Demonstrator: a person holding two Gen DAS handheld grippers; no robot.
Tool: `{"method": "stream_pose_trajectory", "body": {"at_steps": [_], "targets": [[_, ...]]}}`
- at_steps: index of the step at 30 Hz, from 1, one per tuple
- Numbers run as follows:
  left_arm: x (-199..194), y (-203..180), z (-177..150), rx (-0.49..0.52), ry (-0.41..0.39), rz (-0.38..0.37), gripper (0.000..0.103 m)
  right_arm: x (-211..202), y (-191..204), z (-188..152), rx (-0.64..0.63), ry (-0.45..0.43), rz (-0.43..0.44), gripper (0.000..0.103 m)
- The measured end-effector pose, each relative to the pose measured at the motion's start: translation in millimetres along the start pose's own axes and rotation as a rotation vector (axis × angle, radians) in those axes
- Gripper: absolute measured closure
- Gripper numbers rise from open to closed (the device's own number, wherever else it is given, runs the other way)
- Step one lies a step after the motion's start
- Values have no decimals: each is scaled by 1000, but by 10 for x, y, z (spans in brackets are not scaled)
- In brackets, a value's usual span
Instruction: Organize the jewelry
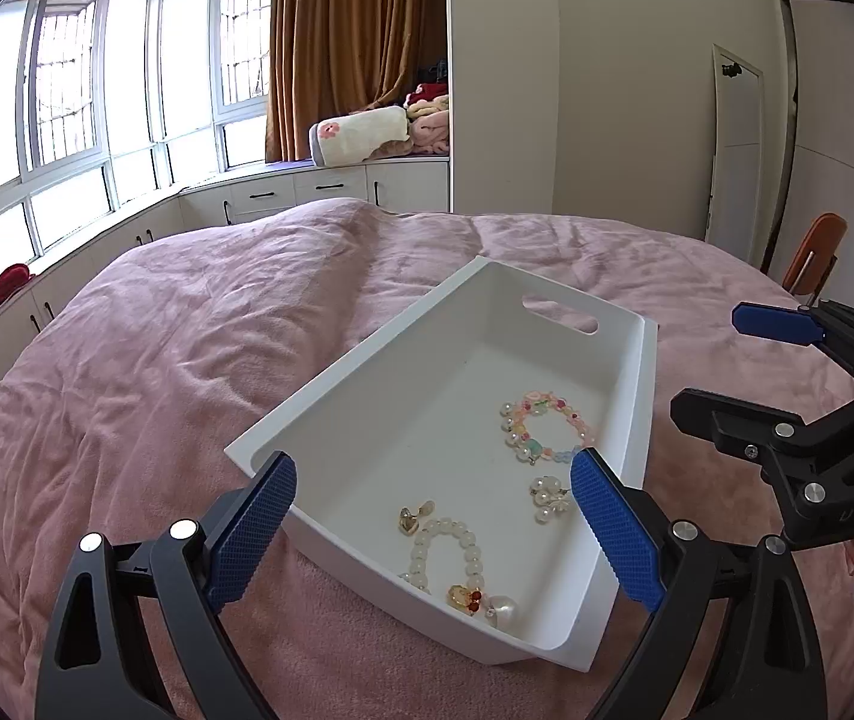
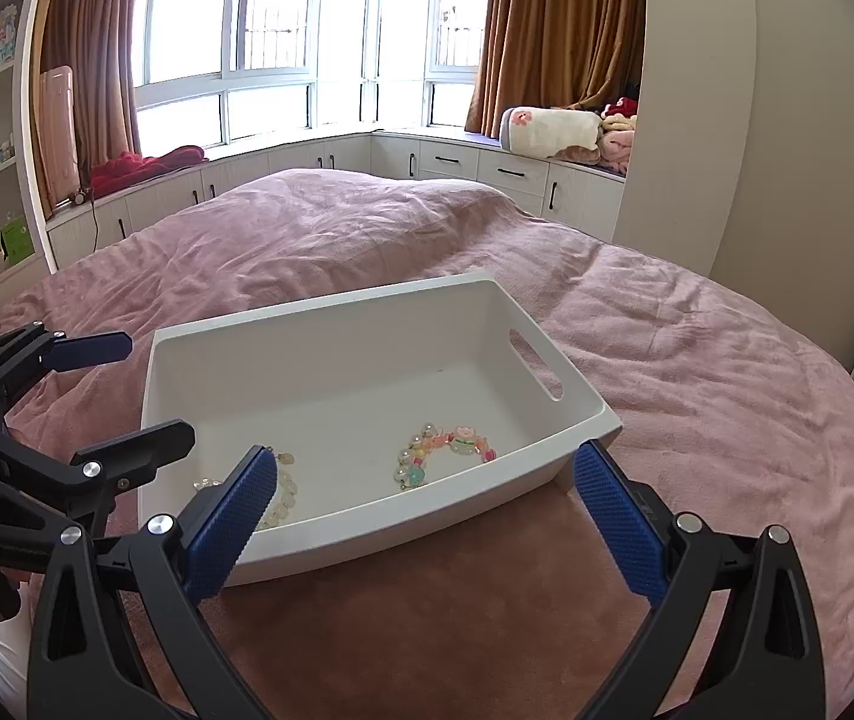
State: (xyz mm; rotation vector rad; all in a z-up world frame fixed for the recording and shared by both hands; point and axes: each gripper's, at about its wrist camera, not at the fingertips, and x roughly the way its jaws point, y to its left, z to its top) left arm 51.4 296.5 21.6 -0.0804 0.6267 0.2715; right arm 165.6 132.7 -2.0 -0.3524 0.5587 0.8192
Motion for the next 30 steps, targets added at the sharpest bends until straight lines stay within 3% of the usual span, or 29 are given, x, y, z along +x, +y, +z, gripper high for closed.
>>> {"method": "stream_pose_trajectory", "body": {"at_steps": [30], "targets": [[-2,7,63,13,-10,19,9,13,28,-4,-2,6,4,5]]}}
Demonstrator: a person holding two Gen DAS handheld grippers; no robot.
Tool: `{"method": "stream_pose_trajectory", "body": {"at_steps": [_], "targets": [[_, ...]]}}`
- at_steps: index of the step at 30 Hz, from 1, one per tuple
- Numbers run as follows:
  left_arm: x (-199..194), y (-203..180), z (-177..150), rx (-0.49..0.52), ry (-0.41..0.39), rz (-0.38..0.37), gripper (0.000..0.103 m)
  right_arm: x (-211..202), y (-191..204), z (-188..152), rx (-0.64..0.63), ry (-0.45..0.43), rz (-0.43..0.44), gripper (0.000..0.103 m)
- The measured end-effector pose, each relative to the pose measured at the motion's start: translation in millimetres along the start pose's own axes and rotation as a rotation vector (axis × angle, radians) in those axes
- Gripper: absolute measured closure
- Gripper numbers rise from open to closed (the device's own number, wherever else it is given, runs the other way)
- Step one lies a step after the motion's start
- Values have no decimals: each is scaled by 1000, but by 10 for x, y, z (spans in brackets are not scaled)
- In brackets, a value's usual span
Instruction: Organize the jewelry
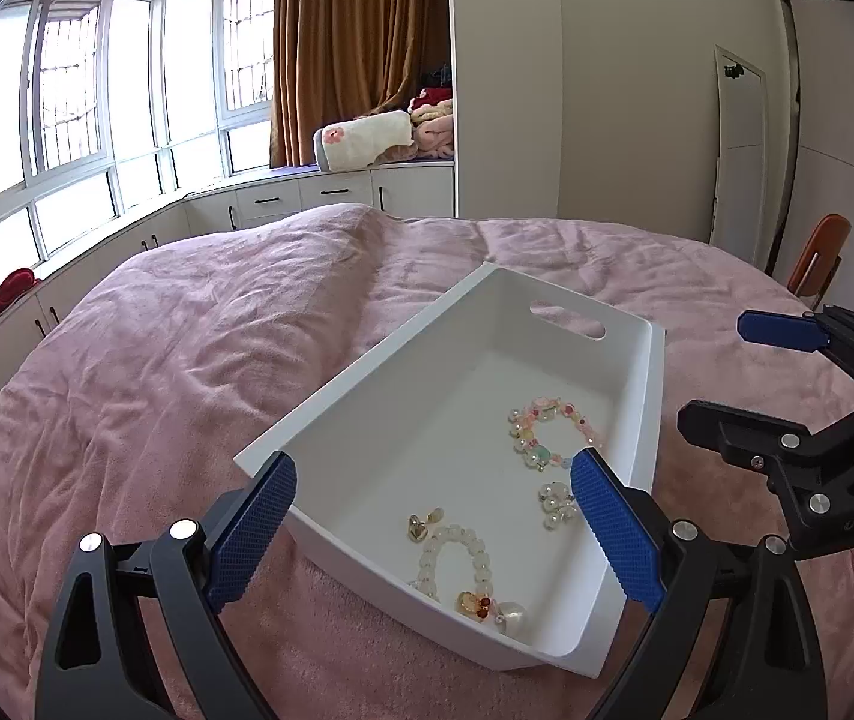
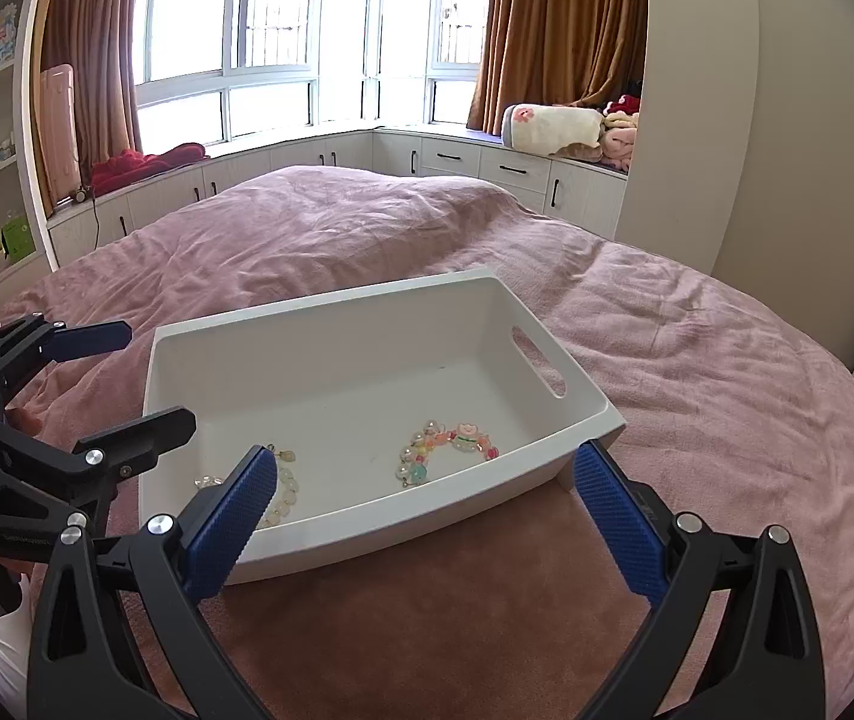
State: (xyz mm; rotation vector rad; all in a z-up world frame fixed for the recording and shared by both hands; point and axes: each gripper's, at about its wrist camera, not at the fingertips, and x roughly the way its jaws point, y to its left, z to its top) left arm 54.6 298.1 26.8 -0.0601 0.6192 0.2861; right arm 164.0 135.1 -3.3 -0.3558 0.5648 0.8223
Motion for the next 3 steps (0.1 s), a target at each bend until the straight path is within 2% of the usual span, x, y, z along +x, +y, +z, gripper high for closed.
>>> {"method": "stream_pose_trajectory", "body": {"at_steps": [3], "targets": [[-1,-19,-11,11,-3,13,9,3,-1,-3,2,-1,-1,5]]}}
